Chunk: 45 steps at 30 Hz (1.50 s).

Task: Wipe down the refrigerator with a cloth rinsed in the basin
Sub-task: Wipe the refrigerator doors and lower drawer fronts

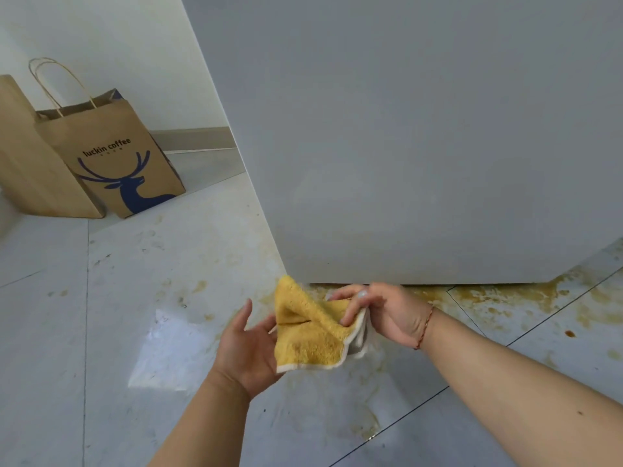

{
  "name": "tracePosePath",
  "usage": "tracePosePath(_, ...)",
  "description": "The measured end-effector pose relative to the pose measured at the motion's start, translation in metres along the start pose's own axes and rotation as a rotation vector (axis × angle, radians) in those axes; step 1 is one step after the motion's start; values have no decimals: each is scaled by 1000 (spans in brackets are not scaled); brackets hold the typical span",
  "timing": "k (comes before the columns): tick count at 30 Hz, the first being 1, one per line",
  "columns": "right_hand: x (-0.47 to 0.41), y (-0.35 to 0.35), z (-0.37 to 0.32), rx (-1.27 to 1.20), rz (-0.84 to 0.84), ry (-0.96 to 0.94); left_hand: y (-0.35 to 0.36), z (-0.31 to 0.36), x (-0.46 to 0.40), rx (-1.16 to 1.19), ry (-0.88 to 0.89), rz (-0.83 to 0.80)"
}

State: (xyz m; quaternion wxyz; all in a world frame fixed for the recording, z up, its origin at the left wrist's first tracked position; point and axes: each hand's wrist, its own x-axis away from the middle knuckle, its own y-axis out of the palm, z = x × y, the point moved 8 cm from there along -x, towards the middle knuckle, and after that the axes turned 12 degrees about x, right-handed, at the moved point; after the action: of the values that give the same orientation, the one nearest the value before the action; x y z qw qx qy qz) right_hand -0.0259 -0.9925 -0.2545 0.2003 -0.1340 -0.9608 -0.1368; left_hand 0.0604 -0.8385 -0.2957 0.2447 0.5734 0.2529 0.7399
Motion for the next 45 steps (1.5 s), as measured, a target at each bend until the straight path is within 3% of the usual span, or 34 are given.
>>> tracePosePath(4,-11,-6,6,650,183,-126,-2,0,-11,-263,0,87)
tracePosePath(7,-17,-5,5,752,205,-227,-6,3,-20,-114,-24,95)
tracePosePath(9,-19,-8,7,778,190,-184,-9,6,-25,-104,-34,100)
tracePosePath(12,-26,-24,29,567,251,33,-3,12,-35,-130,15,65)
tracePosePath(18,-35,-31,71,-32,328,206,-2,21,-50,-158,133,137)
tracePosePath(22,-51,-26,92,-222,379,355,-8,17,-59,-286,-5,261)
tracePosePath(26,-66,-22,109,-314,469,496,-10,25,-76,-298,35,377)
tracePosePath(33,-94,-25,103,-631,607,487,-9,38,-114,-121,161,401)
tracePosePath(38,-103,-24,98,-769,600,487,9,34,-123,61,179,371)
tracePosePath(45,-97,-23,71,-938,607,355,31,49,-102,94,279,352)
